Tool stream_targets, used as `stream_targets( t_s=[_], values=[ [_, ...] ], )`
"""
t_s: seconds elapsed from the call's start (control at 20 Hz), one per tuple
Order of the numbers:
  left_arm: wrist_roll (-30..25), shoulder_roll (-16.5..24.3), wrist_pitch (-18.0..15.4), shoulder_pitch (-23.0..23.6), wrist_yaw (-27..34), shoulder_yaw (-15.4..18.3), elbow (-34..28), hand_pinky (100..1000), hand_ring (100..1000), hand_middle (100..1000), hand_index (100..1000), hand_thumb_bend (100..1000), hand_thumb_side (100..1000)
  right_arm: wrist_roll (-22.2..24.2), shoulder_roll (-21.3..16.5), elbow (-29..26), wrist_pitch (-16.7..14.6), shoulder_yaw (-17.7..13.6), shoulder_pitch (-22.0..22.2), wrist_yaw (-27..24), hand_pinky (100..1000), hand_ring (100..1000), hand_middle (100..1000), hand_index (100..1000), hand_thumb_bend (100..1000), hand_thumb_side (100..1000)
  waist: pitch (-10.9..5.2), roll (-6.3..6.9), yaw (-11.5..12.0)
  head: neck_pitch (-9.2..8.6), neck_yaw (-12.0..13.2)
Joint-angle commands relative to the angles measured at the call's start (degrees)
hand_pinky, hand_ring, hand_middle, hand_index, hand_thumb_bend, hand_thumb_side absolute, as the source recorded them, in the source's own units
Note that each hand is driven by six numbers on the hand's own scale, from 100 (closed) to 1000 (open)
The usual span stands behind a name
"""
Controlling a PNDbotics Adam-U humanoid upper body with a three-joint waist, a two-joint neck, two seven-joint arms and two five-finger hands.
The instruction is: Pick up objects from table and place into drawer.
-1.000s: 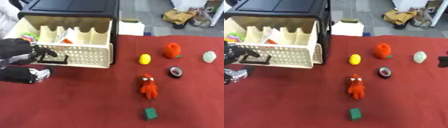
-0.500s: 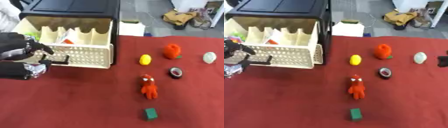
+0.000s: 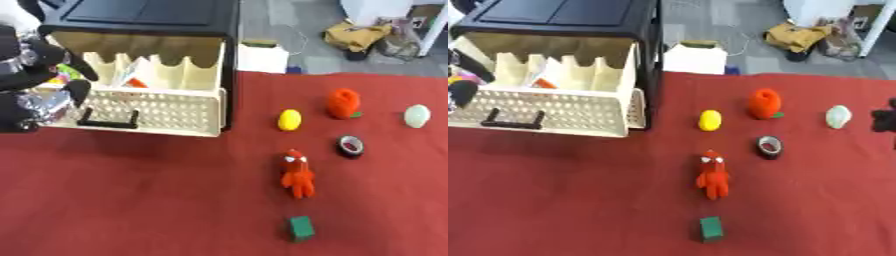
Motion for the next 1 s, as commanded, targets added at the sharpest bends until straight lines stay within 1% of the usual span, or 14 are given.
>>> stream_targets(
  t_s=[0.05, 0.1, 0.35, 0.5, 0.65, 0.7, 0.75, 0.8, 0.9, 1.0],
  values=[
    [5.6, -0.8, -0.3, -1.1, 3.3, 1.9, -0.7, 100, 100, 100, 716, 100, 1000, -0.3, -0.9, -0.8, -0.2, -0.4, -0.2, 0.0, 689, 707, 507, 783, 107, 812, -1.27, 0.01, 0.2, 0.28, -0.4],
    [7.7, -1.5, -0.3, -1.2, 4.5, 2.1, -0.7, 100, 100, 100, 711, 100, 1000, -0.3, -1.0, -0.8, -0.2, -0.4, -0.2, 0.0, 689, 707, 507, 783, 106, 814, -1.27, -0.03, 0.3, 0.30, -0.4],
    [21.9, -6.4, 0.5, -0.3, 10.7, 3.0, -0.7, 100, 100, 100, 709, 100, 1000, -0.5, -1.4, -0.8, -0.7, -0.3, -0.2, 0.2, 689, 708, 508, 784, 108, 828, -1.07, -0.21, 0.2, 0.28, -0.7],
    [28.4, -9.2, 0.7, -0.2, 12.9, 3.1, -0.7, 100, 100, 100, 722, 100, 1000, -0.6, -1.9, -0.8, -1.1, -0.2, -0.2, 0.3, 690, 709, 509, 784, 113, 845, -0.88, -0.23, 0.1, 0.25, -0.9],
    [31.7, -12.0, 1.4, -0.3, 14.5, 2.9, -0.7, 100, 100, 100, 743, 100, 1000, -0.9, -3.2, -0.8, -1.8, 0.0, 0.0, 0.8, 691, 714, 513, 784, 130, 888, -0.73, -0.26, 0.0, 0.10, -1.1],
    [32.4, -12.9, 1.4, -0.4, 15.0, 2.8, -0.7, 100, 100, 100, 754, 100, 1000, -1.1, -3.8, -0.8, -2.1, 0.0, 0.1, 1.0, 693, 717, 515, 784, 140, 915, -0.71, -0.27, 0.0, 0.07, -1.2],
    [32.9, -14.1, 1.3, -0.6, 15.4, 2.7, -0.7, 100, 100, 100, 767, 100, 1000, -1.4, -4.6, -0.8, -2.4, 0.1, 0.3, 1.3, 695, 720, 517, 784, 160, 967, -0.69, -0.32, 0.0, 0.02, -1.2],
    [33.2, -15.3, 1.1, -0.9, 15.8, 2.6, -0.7, 100, 100, 100, 771, 100, 1000, -1.8, -5.5, -0.8, -2.8, 0.1, 0.4, 1.6, 695, 720, 518, 784, 150, 939, -0.68, -0.37, 0.0, -0.01, -1.3],
    [33.5, -18.0, 0.4, -1.3, 16.8, 2.3, -0.7, 100, 100, 100, 804, 100, 1000, -2.7, -7.6, -0.8, -3.4, 0.0, 0.6, 2.3, 699, 728, 526, 786, 178, 1000, -0.68, -0.53, 0.0, -0.16, -1.4],
    [33.2, -21.0, -0.8, -1.5, 17.7, 1.9, -0.7, 100, 100, 100, 834, 100, 1000, -3.8, -10.0, -0.8, -3.8, -0.2, 0.7, 3.0, 701, 735, 532, 788, 214, 1000, -0.68, -0.65, 0.1, -0.41, -1.5]
  ],
)
